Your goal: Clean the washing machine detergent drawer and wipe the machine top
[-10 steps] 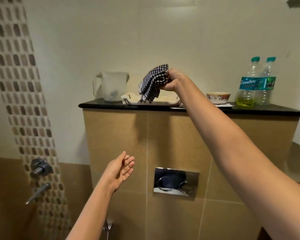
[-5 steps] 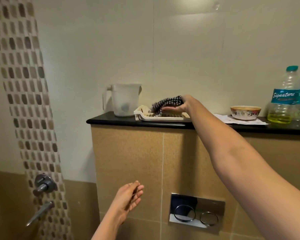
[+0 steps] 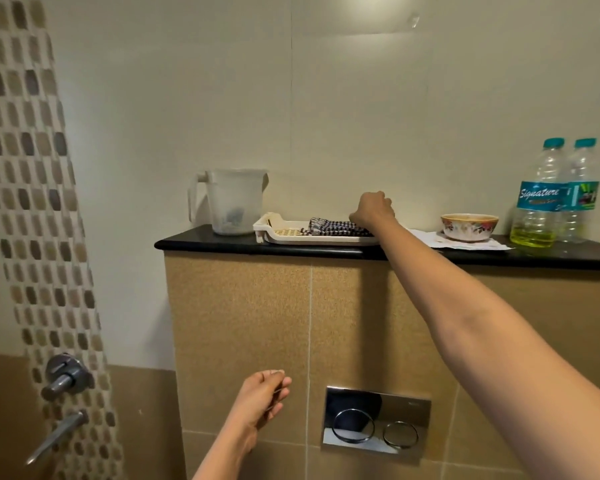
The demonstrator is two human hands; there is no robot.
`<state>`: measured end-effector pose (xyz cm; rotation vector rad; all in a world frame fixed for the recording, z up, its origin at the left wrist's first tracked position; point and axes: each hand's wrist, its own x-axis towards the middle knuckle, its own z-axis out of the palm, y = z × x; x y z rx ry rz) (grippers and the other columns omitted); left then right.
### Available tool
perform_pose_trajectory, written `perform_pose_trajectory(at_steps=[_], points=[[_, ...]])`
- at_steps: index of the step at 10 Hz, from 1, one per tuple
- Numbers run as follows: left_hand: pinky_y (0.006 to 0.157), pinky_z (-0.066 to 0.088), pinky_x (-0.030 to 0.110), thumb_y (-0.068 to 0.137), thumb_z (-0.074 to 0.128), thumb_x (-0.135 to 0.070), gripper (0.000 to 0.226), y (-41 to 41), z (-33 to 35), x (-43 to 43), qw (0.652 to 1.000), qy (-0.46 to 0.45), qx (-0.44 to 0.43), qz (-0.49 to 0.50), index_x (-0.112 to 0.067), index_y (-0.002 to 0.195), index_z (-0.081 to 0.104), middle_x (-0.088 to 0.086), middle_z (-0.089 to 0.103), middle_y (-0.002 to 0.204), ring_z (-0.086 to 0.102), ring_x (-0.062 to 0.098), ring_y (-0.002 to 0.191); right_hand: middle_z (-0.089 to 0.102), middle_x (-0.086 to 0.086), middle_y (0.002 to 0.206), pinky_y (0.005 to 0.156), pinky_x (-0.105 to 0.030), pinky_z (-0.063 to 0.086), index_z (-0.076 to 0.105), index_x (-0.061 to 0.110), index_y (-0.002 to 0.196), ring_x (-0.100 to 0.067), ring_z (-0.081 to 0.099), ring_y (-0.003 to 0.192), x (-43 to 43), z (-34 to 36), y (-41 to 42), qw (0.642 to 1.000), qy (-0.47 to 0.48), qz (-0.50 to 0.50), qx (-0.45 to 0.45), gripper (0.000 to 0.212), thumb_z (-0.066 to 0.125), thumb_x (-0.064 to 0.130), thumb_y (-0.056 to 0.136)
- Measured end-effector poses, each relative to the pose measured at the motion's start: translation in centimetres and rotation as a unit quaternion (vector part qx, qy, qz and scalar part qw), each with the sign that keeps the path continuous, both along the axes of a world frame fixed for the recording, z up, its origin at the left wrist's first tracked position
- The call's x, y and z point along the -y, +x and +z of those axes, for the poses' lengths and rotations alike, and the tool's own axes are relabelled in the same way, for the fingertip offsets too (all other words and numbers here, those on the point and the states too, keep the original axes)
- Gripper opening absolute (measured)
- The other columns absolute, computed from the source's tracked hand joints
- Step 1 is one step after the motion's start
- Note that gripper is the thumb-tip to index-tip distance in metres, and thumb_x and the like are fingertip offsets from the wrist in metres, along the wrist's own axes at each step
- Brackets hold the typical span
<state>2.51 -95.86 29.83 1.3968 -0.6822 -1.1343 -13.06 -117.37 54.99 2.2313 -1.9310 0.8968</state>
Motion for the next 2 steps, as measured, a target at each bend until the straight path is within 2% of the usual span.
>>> perform_pose_trajectory(at_steps=[1, 2], points=[[0.066, 0.048, 0.023, 0.095, 0.057, -0.016, 0.009, -1.9, 1.3, -0.3, 0.998, -0.028, 0.045, -0.021, -0.011, 0.094, 0.064, 0.002, 0.068, 0.083, 0.059, 0.011, 0.076, 0.045, -0.021, 0.127, 0.088, -0.040, 0.044, 0.054, -0.002, 0.112, -0.036, 0.042, 0.119, -1.9, 0.5, -1.5, 0.997, -0.058, 0.022, 0.039, 0.027, 0.049, 0.006, 0.087], [0.066, 0.045, 0.023, 0.093, 0.058, -0.012, 0.004, -3.9, 3.3, -0.1, 0.988, -0.077, 0.132, -0.018, -0.010, 0.093, 0.061, 0.004, 0.063, 0.082, 0.056, 0.013, 0.074, 0.047, -0.022, 0.125, 0.087, -0.036, 0.041, 0.052, -0.003, 0.112, -0.035, 0.040, 0.121, -3.4, 0.4, -3.5, 0.991, -0.091, 0.059, 0.075, 0.027, 0.050, 0.008, 0.087]])
